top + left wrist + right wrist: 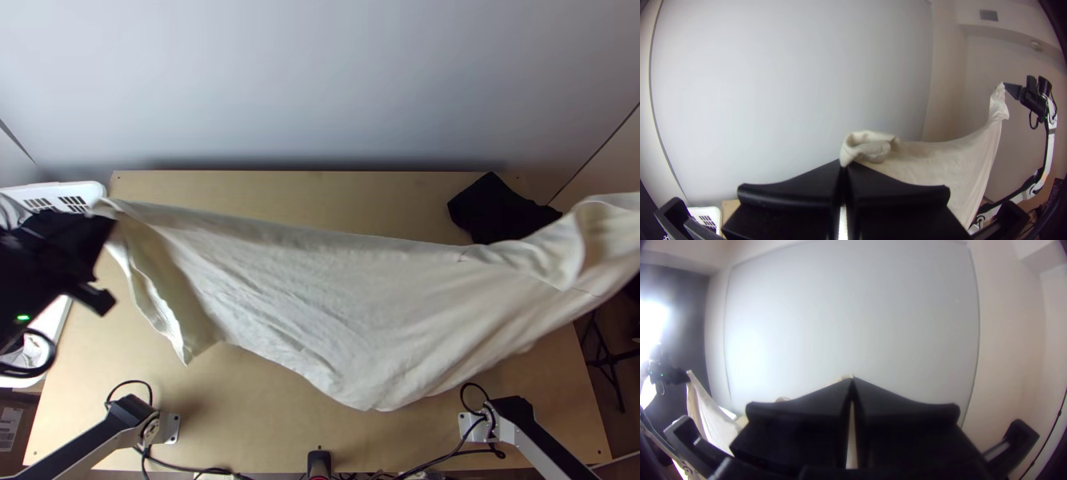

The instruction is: Fold the t-shirt

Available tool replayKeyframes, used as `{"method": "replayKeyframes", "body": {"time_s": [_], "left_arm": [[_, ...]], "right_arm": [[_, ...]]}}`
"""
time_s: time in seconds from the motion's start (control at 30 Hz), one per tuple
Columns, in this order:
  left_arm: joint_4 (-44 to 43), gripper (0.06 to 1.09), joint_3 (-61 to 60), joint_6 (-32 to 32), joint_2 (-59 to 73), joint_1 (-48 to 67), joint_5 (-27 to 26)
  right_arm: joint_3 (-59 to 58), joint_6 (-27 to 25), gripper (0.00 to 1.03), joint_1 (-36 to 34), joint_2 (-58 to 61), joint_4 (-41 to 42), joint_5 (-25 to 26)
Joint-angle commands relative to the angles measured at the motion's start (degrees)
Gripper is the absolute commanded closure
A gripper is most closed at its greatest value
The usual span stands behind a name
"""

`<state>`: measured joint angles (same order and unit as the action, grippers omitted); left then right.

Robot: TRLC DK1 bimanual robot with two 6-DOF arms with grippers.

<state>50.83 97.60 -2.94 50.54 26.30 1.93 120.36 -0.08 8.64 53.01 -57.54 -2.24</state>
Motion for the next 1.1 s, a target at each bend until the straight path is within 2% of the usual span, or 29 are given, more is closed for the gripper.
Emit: {"method": "replayKeyframes", "body": {"time_s": [0.0, 0.33, 0.47, 0.53, 0.83, 1.07], "left_arm": [[-5.5, 1.05, -16.7, 0.1, -3.7, 0.1, -1.8], [-19.9, 1.05, -32.9, 1.0, -2.4, -5.6, -2.1], [-26.6, 1.05, -38.1, 0.9, 1.0, -13.9, -8.7], [-31.1, 1.05, -40.5, 0.7, 3.4, -17.5, -10.3], [-48.6, 1.05, -43.1, 0.9, 21.1, -26.7, -11.9], [-56.1, 1.05, -40.6, 1.8, 36.0, -26.7, -12.0]], "right_arm": [[-10.0, 2.6, 1.00, 2.3, 3.7, 3.6, -2.0], [-18.8, 2.8, 1.00, 3.5, 18.4, 14.1, -3.9], [-19.5, 2.5, 1.00, 3.0, 26.0, 17.7, -4.6], [-20.1, 2.6, 1.00, 3.0, 29.6, 20.0, -4.9], [-21.4, 2.3, 1.00, 2.9, 45.0, 29.0, -5.5], [-19.8, 0.6, 1.00, 0.6, 55.4, 34.8, -5.5]]}}
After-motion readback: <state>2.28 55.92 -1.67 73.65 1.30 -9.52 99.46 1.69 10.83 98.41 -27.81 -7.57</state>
